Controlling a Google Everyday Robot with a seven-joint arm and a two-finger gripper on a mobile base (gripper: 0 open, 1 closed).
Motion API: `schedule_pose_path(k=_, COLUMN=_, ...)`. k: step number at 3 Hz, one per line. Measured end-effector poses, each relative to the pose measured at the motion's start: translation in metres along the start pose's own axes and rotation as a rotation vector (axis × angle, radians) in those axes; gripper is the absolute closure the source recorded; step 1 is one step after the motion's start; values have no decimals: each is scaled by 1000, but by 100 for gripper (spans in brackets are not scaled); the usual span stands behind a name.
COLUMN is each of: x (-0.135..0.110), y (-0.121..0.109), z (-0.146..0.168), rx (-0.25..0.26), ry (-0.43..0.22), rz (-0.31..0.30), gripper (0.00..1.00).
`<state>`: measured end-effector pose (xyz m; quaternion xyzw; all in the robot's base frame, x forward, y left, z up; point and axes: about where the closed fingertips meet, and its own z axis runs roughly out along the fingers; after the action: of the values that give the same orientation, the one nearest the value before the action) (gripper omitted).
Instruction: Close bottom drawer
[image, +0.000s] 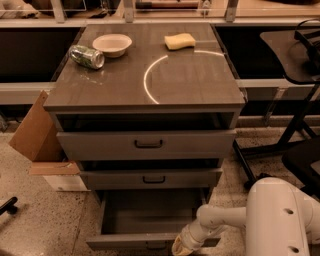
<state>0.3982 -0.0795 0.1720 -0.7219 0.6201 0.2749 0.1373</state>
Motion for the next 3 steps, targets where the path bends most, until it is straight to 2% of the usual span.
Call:
schedule_pose_path(k=1, x=5, y=-4, z=1, rx=19, ry=-1, rz=15, gripper=100)
schedule_pose_path(k=2, x=15, y=-15, z=-4, rx=89, ry=-3, rz=56, gripper=100)
schedule_pose_path(k=3, x=31, y=-33, z=-15, rx=207, ry=-5, rz=120, gripper=100)
